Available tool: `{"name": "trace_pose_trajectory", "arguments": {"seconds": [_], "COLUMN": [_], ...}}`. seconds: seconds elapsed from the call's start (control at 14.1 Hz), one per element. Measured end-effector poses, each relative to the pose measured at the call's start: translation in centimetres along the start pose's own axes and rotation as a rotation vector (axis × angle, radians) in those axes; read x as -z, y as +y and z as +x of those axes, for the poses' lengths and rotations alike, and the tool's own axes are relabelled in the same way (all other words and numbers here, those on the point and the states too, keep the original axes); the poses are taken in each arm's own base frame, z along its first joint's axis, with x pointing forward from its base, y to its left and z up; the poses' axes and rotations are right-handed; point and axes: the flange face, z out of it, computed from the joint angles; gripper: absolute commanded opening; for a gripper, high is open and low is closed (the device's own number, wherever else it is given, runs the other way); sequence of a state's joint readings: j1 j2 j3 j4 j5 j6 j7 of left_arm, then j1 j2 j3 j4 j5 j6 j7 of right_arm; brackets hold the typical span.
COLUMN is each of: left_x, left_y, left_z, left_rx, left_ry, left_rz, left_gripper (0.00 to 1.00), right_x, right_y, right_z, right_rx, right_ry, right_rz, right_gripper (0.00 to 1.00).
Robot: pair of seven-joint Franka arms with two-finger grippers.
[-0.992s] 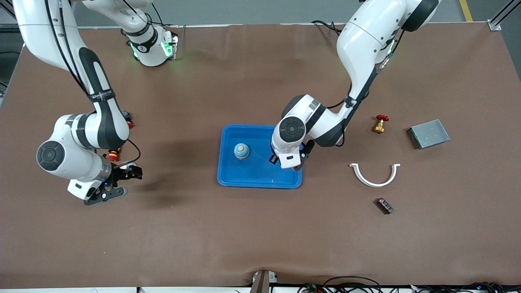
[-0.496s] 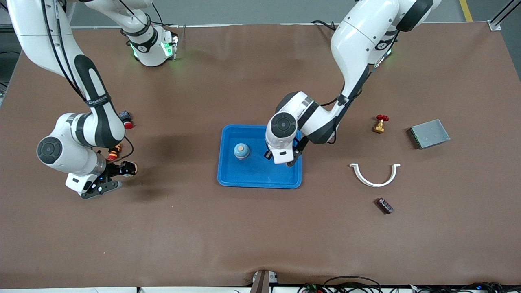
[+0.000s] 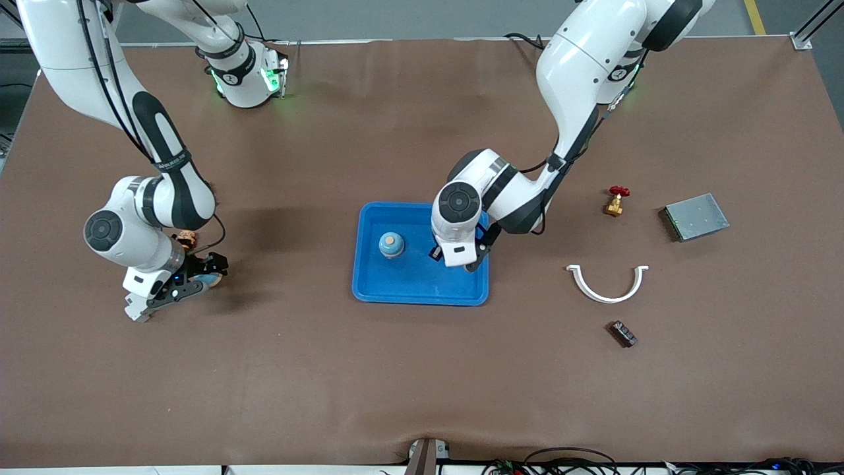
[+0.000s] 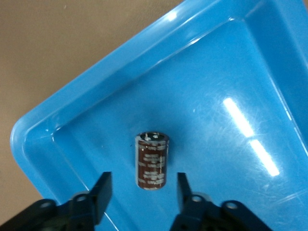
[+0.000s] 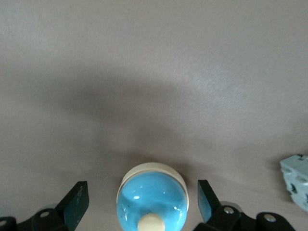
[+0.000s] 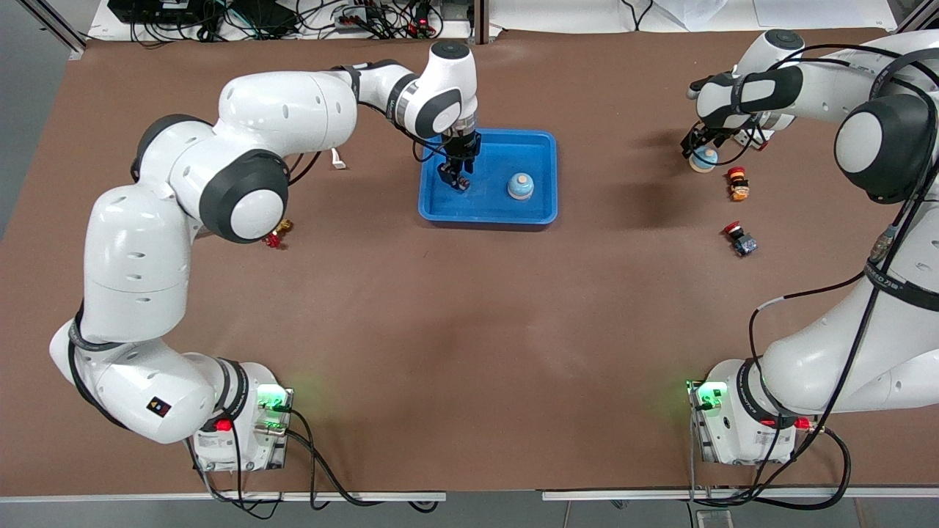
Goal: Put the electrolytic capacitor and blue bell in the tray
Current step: 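Lower the capacitor into the tray with the left gripper while the right gripper withdraws, then reach the left gripper to the second capacitor while the right gripper reaches the bell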
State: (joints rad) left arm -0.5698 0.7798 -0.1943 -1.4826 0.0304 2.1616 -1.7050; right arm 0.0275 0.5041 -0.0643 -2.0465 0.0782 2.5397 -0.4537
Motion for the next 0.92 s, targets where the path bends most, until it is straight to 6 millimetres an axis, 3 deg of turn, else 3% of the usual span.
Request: {"name": "trace_pose_trajectory", "arguments": {"seconds": [0.28, 0.5, 0.71, 0.92], "left_x": [0.3, 1.9, 6.1, 12.4], "left_y": [0.1, -0.1, -1.2, -2.8], "left_z": [-0.6, 0.0, 2.3, 7.3], "left_rx": [-0.016, -0.064, -0.222, -0.367], "left_ry": [0.011, 0.047, 0.061, 0.056], "left_rz": [-0.005, 0.014, 0.087, 0.128], "left_gripper": [1.00, 1.00, 1.00, 1.00], "right_x": [0.1, 0.1, -0.2, -0.6], "right_y": [-0.1, 0.0, 0.0, 0.2], "right_z": [-0.4, -0.4, -0.8, -1.3], "right_rx": [0.002, 0.019, 0.022, 0.017], "right_ry": [-0.001, 0.012, 0.013, 0.006], "right_rz": [0.001, -0.006, -0.008, -0.005], "right_gripper": [1.00, 1.00, 1.00, 1.00]}}
